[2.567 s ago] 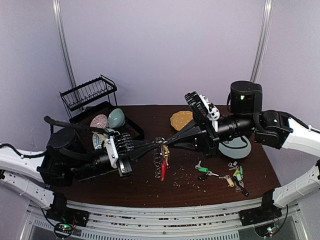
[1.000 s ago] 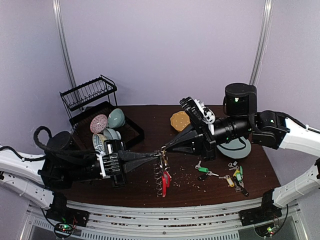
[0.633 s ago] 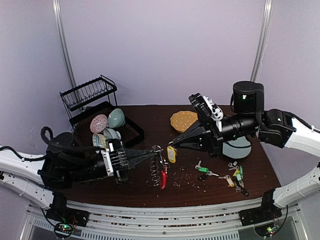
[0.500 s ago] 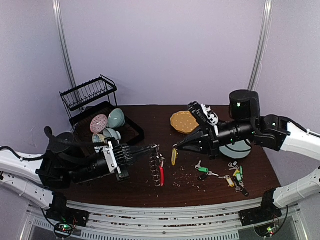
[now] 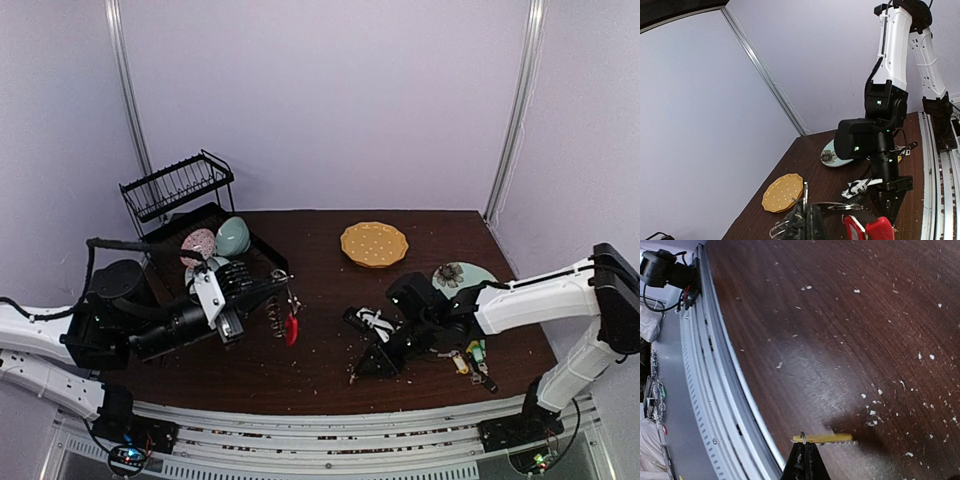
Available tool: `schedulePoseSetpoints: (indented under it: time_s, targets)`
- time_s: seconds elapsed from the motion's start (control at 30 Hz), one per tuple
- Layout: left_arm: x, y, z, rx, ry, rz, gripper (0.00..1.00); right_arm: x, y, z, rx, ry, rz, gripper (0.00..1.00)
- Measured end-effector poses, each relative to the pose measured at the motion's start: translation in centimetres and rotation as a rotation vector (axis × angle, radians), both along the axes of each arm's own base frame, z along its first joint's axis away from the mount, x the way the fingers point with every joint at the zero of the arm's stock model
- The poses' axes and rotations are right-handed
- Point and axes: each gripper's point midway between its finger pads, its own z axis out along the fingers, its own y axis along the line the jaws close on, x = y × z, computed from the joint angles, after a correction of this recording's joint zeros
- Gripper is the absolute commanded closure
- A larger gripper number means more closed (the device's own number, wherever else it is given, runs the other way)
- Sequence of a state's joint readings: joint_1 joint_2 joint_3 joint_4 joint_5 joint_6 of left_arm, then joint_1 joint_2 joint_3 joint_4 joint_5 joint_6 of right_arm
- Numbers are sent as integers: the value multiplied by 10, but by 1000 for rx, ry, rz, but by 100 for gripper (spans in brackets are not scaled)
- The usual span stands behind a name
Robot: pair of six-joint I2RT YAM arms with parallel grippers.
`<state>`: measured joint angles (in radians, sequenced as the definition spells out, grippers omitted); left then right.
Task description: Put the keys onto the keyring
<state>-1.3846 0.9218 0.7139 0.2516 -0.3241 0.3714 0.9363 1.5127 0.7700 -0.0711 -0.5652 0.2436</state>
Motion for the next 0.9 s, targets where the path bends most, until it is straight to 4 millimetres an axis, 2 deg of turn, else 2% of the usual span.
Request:
schedulePoseSetpoints:
  time_s: [0.13,0.23,0.27,0.33,0.37,0.47,0.53,0.6,0.67,0.73,0.77,0.8,0.87,0.9]
  targets:
    - [-4,-2,-5,4,11,-28,100,4,1,-38,-62,98,-48,100]
    - [-10,-5,-7,5,16,-63,100,11,0,-54,-81,148,-82,100]
    - [-11,-6,-7,4,17,-75,100,15,1,-54,-76,150,-95,93]
    - [-15,-8,-6,3,19,-100,100,26,2,-51,-67,144,-119,72]
    - [-17,-8,-6,3,20,-110,100,29,2,-50,-68,144,-127,66]
    - [-21,-10,-7,3,21,-137,100,35,1,-43,-76,127,-128,54]
    - [-25,-12,-7,3,20,-158,100,37,-2,-27,-81,81,-111,50]
    - [-29,-13,-7,4,19,-186,100,42,-2,3,-56,8,-94,48]
    - [-34,-15,-7,5,18,-214,100,48,0,51,12,-104,-69,47]
    - [-37,-16,-8,8,19,-237,100,50,4,127,158,-271,-30,47]
    - [-37,-18,-10,13,21,-241,100,47,5,159,225,-338,-11,47]
    - [-37,-19,-13,21,27,-243,100,41,4,204,326,-437,15,47]
    - [-37,-23,-18,38,36,-247,100,23,4,255,453,-558,68,48]
    - [-37,-25,-20,48,41,-250,100,8,6,279,526,-613,115,49]
